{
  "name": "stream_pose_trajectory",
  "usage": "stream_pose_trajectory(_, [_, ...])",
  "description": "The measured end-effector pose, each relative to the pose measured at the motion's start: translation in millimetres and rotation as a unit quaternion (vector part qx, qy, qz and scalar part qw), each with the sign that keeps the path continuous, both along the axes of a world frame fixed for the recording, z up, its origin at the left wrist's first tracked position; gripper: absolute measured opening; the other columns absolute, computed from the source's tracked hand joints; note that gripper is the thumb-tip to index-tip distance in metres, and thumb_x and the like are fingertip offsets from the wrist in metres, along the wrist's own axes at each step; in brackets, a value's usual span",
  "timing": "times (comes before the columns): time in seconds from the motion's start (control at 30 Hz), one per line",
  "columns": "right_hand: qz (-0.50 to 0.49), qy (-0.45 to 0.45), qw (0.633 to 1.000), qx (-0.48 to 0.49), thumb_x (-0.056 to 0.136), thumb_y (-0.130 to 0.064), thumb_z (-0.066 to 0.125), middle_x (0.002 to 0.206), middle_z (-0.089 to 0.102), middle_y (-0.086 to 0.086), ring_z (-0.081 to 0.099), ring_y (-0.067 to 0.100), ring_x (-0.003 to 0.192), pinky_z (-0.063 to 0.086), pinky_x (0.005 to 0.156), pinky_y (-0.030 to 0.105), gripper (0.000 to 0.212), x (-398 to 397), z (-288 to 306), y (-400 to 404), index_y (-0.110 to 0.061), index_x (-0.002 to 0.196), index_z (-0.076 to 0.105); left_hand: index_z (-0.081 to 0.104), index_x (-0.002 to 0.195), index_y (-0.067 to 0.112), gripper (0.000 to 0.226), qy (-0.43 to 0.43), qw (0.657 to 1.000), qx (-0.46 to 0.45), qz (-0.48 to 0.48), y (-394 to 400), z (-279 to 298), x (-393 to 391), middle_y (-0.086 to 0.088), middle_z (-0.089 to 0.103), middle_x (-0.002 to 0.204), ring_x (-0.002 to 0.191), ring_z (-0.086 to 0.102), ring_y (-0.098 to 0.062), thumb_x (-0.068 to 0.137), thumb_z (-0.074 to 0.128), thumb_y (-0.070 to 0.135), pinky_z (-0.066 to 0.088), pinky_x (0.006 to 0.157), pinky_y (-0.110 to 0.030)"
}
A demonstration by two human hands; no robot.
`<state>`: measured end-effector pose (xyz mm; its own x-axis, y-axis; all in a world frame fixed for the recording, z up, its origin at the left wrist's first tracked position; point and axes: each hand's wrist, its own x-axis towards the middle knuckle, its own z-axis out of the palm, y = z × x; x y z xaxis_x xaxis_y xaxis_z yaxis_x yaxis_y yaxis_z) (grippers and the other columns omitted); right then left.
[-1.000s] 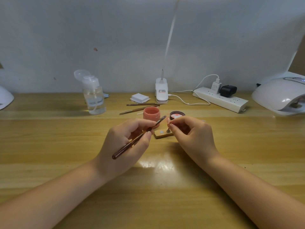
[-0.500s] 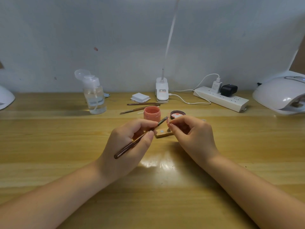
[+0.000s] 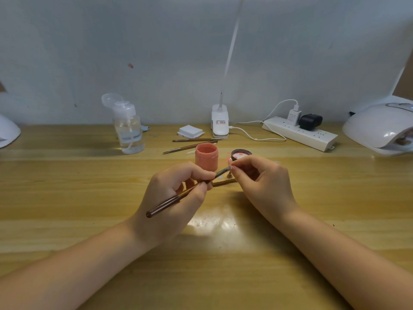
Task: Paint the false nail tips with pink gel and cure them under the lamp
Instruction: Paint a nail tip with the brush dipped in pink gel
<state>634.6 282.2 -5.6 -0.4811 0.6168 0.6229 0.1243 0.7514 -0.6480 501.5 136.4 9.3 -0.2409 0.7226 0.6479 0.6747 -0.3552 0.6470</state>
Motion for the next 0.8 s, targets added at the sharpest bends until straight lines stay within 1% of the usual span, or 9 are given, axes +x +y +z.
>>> stream_pose_trajectory(0.13, [0.006,0.005,1.0,-0.004,0.083,-0.011,0.073,0.08,0.072,-0.004,0.066,0.004,0.074,0.055,0.07,0.026,0.01,1.1,0.6,-1.1,-0.013,0.093,0.074,0.069,0.106,0.019,0.028,0.005,1.0,-0.008,0.012,1.4,1.5,1.2,0.009,0.072,0.09,0.078,0.065,-0.013,0.086,0.053,0.033,0.047,0.064,-0.016])
stream_pose_trajectory(0.27, [0.012,0.007,0.999,-0.035,0.084,-0.012,0.072,0.08,0.072,-0.003,0.067,0.007,0.074,0.056,0.072,0.032,0.012,1.8,3.2,-2.0,-0.013,0.095,0.074,0.069,0.095,0.017,0.025,-0.018,1.0,0.004,-0.005,-2.1,1.6,1.4,0.008,0.07,0.083,0.076,0.065,-0.016,0.083,0.053,0.03,0.05,0.061,-0.031])
stream_pose_trajectory(0.3, [0.013,0.016,0.999,-0.044,0.084,-0.012,0.071,0.08,0.072,-0.002,0.067,0.008,0.074,0.056,0.072,0.033,0.011,2.2,4.3,-1.8,-0.013,0.095,0.074,0.069,0.095,0.017,0.024,-0.038,0.999,0.014,-0.009,-3.0,2.7,1.7,0.008,0.07,0.083,0.077,0.065,-0.015,0.083,0.052,0.03,0.05,0.062,-0.029])
stream_pose_trajectory(0.43, [0.028,0.039,0.997,-0.053,0.084,-0.011,0.072,0.079,0.072,-0.002,0.067,0.009,0.073,0.057,0.072,0.033,0.011,2.3,8.7,-4.5,-0.015,0.094,0.074,0.066,0.101,0.018,0.02,-0.09,0.995,0.033,-0.019,-3.7,8.3,4.9,0.015,0.071,0.089,0.081,0.064,-0.002,0.087,0.054,0.026,0.047,0.071,-0.012])
stream_pose_trajectory(0.47, [0.03,0.043,0.997,-0.053,0.084,-0.011,0.072,0.08,0.072,-0.002,0.068,0.01,0.073,0.057,0.072,0.033,0.011,2.1,9.0,-5.3,-0.015,0.094,0.074,0.066,0.102,0.019,0.016,-0.096,0.995,0.031,-0.02,-3.4,9.0,5.9,0.016,0.071,0.09,0.083,0.065,-0.001,0.089,0.057,0.021,0.046,0.072,-0.01])
stream_pose_trajectory(0.53, [0.034,0.051,0.997,-0.052,0.083,-0.01,0.073,0.081,0.073,-0.002,0.068,0.012,0.074,0.057,0.072,0.035,0.012,1.9,9.0,-6.5,-0.014,0.094,0.074,0.066,0.103,0.021,0.018,-0.097,0.995,0.024,-0.015,-3.3,9.8,8.2,0.016,0.072,0.093,0.086,0.066,-0.001,0.09,0.057,0.014,0.046,0.073,-0.008])
stream_pose_trajectory(0.63, [0.038,0.051,0.997,-0.037,0.083,-0.009,0.073,0.083,0.073,-0.003,0.068,0.012,0.075,0.057,0.071,0.037,0.014,2.0,8.7,-6.9,-0.014,0.095,0.074,0.068,0.104,0.024,0.02,-0.072,0.997,0.013,0.003,-4.1,9.7,9.6,0.012,0.073,0.095,0.086,0.067,-0.009,0.088,0.058,0.017,0.048,0.069,-0.015])
stream_pose_trajectory(0.73, [0.038,0.049,0.998,-0.029,0.083,-0.01,0.073,0.084,0.072,-0.003,0.068,0.011,0.075,0.057,0.071,0.036,0.014,2.8,8.4,-5.6,-0.015,0.096,0.073,0.069,0.1,0.019,0.015,-0.055,0.998,0.001,-0.004,-6.2,7.9,7.7,0.006,0.072,0.09,0.082,0.066,-0.018,0.087,0.061,0.021,0.052,0.065,-0.028])
stream_pose_trajectory(0.8, [0.035,0.05,0.998,-0.027,0.083,-0.01,0.072,0.083,0.073,-0.002,0.068,0.011,0.075,0.057,0.071,0.035,0.014,3.2,8.2,-4.6,-0.015,0.096,0.073,0.068,0.097,0.017,0.02,-0.048,0.999,0.004,-0.011,-7.1,7.6,7.0,0.004,0.071,0.086,0.081,0.066,-0.017,0.085,0.056,0.028,0.051,0.064,-0.029])
